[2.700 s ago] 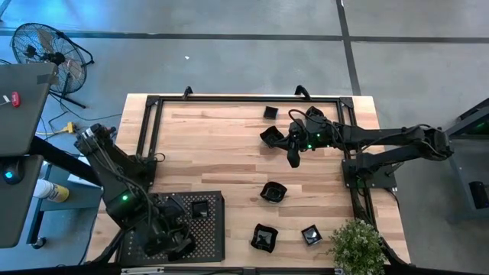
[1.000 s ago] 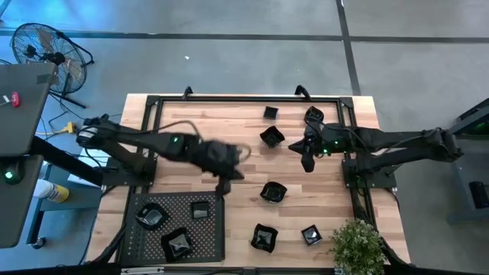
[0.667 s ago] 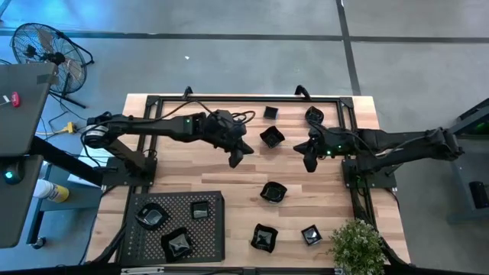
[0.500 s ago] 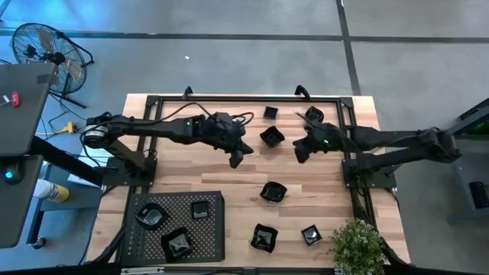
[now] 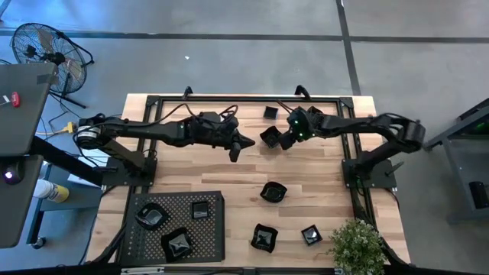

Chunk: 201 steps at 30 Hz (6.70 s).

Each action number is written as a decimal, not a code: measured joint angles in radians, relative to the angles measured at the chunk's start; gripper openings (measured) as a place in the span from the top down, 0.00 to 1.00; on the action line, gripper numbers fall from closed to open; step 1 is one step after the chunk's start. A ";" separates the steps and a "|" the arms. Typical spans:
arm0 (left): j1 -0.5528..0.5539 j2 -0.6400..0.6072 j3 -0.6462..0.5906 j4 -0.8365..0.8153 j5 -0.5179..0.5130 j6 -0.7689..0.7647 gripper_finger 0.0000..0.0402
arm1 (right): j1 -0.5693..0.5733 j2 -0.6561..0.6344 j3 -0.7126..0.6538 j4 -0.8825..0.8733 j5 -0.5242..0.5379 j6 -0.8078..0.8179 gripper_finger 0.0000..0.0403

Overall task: Pick & Place Mini shaped plates
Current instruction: Stack the distorted square plate on top of the distorted square plate on the shelf

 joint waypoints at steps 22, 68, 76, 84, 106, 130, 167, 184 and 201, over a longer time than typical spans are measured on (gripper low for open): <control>0.002 -0.013 0.000 -0.184 -0.103 -0.184 0.92 | -0.011 -0.002 0.000 0.117 -0.032 0.003 0.99; 0.002 -0.012 0.001 -0.192 -0.183 -0.245 0.83 | 0.001 0.149 0.003 0.235 -0.068 0.105 0.59; 0.001 -0.012 0.001 -0.192 -0.174 -0.245 0.83 | 0.000 0.214 0.003 0.286 -0.075 0.100 0.83; 0.002 -0.012 0.001 -0.192 -0.174 -0.245 0.83 | 0.001 0.176 0.002 0.287 -0.077 0.097 0.96; 0.002 0.026 0.261 -0.487 -0.339 -0.068 0.80 | 0.282 -0.153 0.176 0.081 0.376 -0.386 1.00; 0.001 0.101 0.420 -0.588 -0.482 0.009 0.94 | 0.402 -0.153 0.377 0.055 0.599 -0.637 0.99; -0.836 -0.131 0.497 -1.235 -0.229 -0.745 1.00 | 0.369 -0.423 0.373 -0.305 0.509 -0.448 0.99; -1.094 -0.064 0.494 -1.356 -0.353 -0.892 1.00 | 0.369 -0.399 0.373 -0.292 0.509 -0.418 0.99; -1.159 0.017 0.493 -1.352 -0.354 -0.951 1.00 | 0.369 -0.399 0.373 -0.285 0.512 -0.417 1.00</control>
